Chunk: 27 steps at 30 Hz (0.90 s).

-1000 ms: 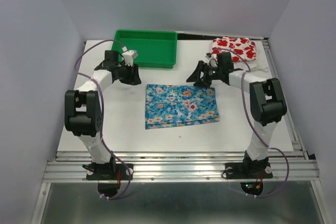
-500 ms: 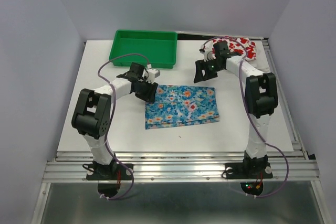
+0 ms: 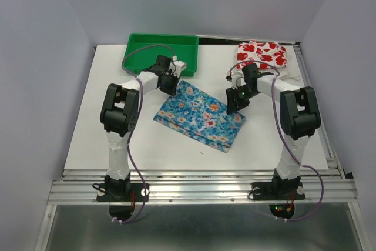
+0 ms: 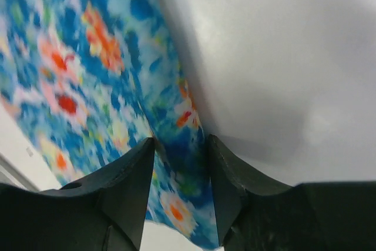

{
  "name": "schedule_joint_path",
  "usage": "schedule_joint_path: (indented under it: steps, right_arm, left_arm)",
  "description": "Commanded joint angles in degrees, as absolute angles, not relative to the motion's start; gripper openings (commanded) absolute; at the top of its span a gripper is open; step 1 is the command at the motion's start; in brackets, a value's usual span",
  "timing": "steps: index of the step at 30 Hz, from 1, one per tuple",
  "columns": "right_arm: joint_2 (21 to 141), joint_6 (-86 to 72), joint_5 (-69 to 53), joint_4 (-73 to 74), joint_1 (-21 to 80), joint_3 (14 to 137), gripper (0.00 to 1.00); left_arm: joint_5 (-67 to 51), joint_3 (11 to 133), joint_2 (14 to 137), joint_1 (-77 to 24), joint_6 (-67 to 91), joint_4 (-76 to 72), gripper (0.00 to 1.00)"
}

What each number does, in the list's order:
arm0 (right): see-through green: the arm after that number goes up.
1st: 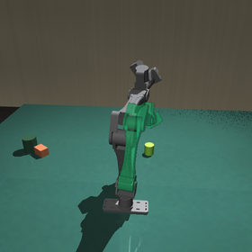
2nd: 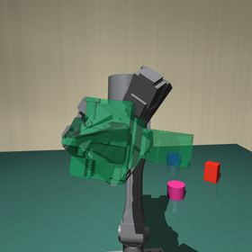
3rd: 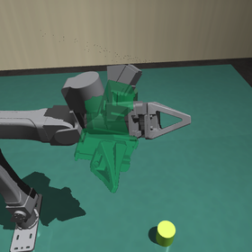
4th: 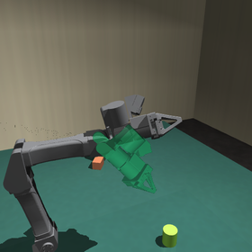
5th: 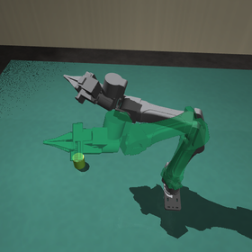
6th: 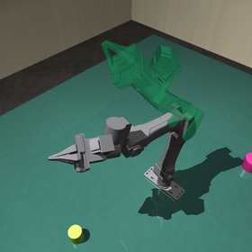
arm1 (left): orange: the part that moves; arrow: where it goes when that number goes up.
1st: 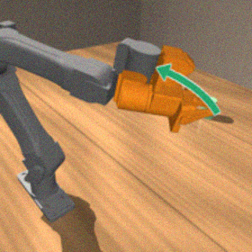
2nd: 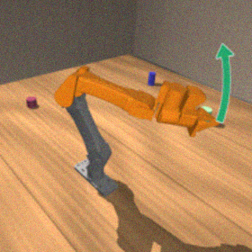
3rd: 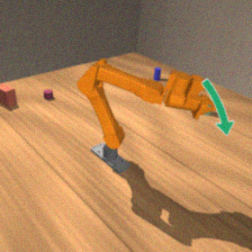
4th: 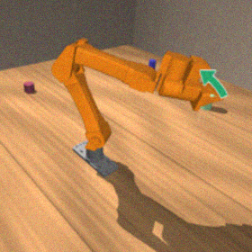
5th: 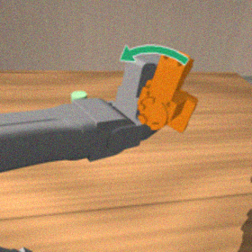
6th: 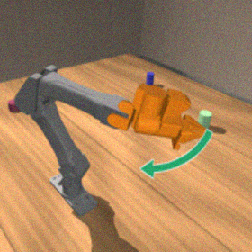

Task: Fold and stack the skirts
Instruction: Fold the skirt

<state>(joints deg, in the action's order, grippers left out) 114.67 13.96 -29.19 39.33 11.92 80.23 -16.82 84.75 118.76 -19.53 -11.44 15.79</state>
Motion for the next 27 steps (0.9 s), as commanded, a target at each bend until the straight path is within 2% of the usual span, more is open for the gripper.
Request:
schedule_joint_path:
  steps: [1, 3, 4, 7, 10, 15, 19, 20, 23, 24, 27]
  right_arm:
    - [111.1, 11.1, -33.5, 43.8, 11.9, 73.0, 0.48]
    - [109.7, 9.2, -37.9, 45.8, 11.9, 71.0, 0.5]
    - [109.0, 8.5, -39.4, 46.7, 11.9, 69.2, 0.52]
    - [107.0, 3.7, -46.9, 46.9, 13.6, 65.8, 0.54]
    - [105.4, 1.2, -49.8, 44.7, 15.9, 62.9, 0.54]
    - [102.1, -4.8, -53.6, 40.9, 17.8, 60.5, 0.54]
    - [100.9, -8.3, -54.8, 37.6, 19.1, 57.0, 0.53]
    - [100.5, -8.7, -54.2, 36.3, 19.1, 55.7, 0.54]
    - [99.5, -7.6, -51.2, 37.1, 19.1, 56.3, 0.58]
    - [99.7, -6.6, -46.5, 38.3, 19.1, 58.5, 0.58]
    - [98.4, -5.6, -40.4, 40.8, 16.4, 61.5, 0.58]
  left_arm:
    - [-12.9, 93.3, 125.0, -19.9, -13.9, 17.5, 0.04]
    - [-12.6, 97.8, 127.2, -20.1, -14.8, 17.8, 0.11]
    - [-12.2, 99.1, 127.5, -20.1, -15.7, 17.9, 0.22]
    - [-12.1, 102.0, 125.4, -20.6, -17.2, 18.3, 0.4]
    - [-12.9, 102.0, 119.0, -20.7, -16.8, 19.2, 0.48]
    - [-12.0, 90.3, 101.7, -22.2, -17.7, 16.7, 0.55]
    - [-9.4, 72.8, 86.5, -27.2, -21.8, 16.0, 0.55]
    - [-8.6, 66.8, 81.0, -30.6, -22.7, 16.3, 0.55]
    - [-7.0, 59.3, 72.5, -37.6, -25.1, 18.4, 0.56]
    - [-3.7, 55.3, 71.1, -43.7, -25.3, 18.8, 0.57]
    - [2.3, 51.8, 69.4, -53.4, -23.4, 20.3, 0.58]
